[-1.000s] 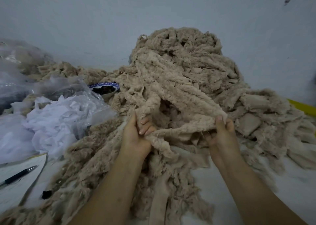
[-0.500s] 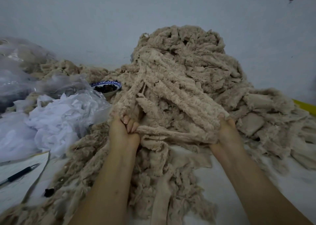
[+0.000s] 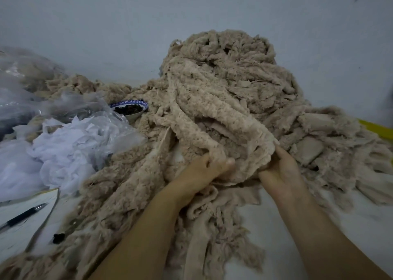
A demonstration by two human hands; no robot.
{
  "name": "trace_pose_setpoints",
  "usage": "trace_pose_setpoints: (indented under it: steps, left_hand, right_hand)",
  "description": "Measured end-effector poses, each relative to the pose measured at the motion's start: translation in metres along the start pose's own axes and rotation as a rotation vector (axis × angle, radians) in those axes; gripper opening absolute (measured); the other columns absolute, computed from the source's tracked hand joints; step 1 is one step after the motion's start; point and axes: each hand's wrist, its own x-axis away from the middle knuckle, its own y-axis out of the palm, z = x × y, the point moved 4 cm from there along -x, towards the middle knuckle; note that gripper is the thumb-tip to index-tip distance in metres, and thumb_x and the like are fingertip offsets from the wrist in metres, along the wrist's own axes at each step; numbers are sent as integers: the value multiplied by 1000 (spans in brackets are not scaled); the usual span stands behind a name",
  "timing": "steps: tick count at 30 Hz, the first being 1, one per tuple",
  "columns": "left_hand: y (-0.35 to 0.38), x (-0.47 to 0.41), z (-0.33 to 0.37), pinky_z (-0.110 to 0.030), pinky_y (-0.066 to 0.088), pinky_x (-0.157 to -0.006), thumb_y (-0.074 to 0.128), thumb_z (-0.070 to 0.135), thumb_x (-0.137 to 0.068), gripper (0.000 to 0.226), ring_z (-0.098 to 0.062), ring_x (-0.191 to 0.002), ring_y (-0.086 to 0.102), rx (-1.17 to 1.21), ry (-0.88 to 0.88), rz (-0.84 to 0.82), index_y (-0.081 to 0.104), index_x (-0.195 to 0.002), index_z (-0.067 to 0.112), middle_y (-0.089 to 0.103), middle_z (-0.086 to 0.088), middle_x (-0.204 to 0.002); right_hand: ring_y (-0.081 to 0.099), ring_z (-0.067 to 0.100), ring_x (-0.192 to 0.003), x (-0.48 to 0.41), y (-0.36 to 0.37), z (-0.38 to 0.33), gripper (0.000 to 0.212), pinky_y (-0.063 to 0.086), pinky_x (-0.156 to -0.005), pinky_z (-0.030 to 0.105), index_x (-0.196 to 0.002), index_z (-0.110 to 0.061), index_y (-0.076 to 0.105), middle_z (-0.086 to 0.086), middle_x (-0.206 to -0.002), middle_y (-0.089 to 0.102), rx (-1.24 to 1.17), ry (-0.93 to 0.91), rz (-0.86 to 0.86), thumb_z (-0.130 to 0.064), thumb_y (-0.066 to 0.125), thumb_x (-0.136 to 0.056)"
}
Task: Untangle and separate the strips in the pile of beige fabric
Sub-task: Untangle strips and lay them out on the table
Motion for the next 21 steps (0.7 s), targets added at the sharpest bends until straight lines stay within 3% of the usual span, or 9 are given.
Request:
trace_pose_setpoints:
  steps: [2, 4, 7, 10, 14, 17, 21]
  left_hand:
    - [6, 1, 0, -12, 46, -51, 72, 71, -71, 42, 5, -64, 63, -106, 38, -62, 68, -82, 30, 68, 22, -72]
    - [10, 4, 1, -9, 42, -49, 75, 47, -83, 28, 4, -54, 59, -88, 47, -74, 66, -65, 28, 65, 20, -61]
    - [9, 7, 7, -17, 43, -42, 65, 28, -95, 21, -3, -46, 57, 140, 82, -21, 70, -74, 29, 63, 13, -56]
    - [3, 6, 16, -18, 45, -44, 59, 14, -95, 26, -7, -48, 56, 568, 120, -16, 71, -74, 22, 62, 2, -61]
    - [-5, 4, 15, -16, 21, -38, 64, 24, -85, 22, -5, -39, 30, 813, 101, -50, 56, -66, 17, 41, 1, -56]
    - [-10, 2, 12, -16, 24, -36, 65, 27, -85, 19, -4, -37, 25, 907, 96, 3, 54, -78, 13, 41, 2, -60]
    - [-19, 1, 9, -16, 31, -35, 67, 29, -83, 18, -5, -39, 33, 941, 109, 144, 61, -78, 13, 45, 2, -59]
  right_hand:
    - [75, 22, -86, 0, 0, -1, 31, 61, -64, 32, -112, -2, 65, 13, -100, 76, -23, -12, -27, -20, 40, -106]
    - [76, 20, -80, 0, 1, 2, 31, 60, -58, 31, -109, -2, 65, 13, -95, 77, -25, -2, -50, -19, 40, -106]
    - [75, 18, -86, -1, 0, 4, 30, 62, -68, 29, -115, 0, 64, 13, -104, 75, -40, -6, -39, -17, 42, -105]
    - [75, 16, -84, -4, -4, 3, 24, 61, -73, 28, -111, -2, 64, 11, -99, 76, -95, -40, 5, -14, 45, -104]
    - [73, 17, -87, -6, -7, 6, 19, 60, -80, 31, -107, -2, 64, 10, -91, 76, -78, -19, 45, -11, 48, -102]
    - [72, 15, -86, -7, -6, 8, 19, 59, -82, 29, -110, -2, 63, 9, -89, 76, -75, -14, 61, -10, 48, -102]
    - [70, 11, -73, -6, -8, 7, 13, 59, -58, 24, -108, -7, 61, 4, -96, 70, 117, -34, 130, -14, 53, -102]
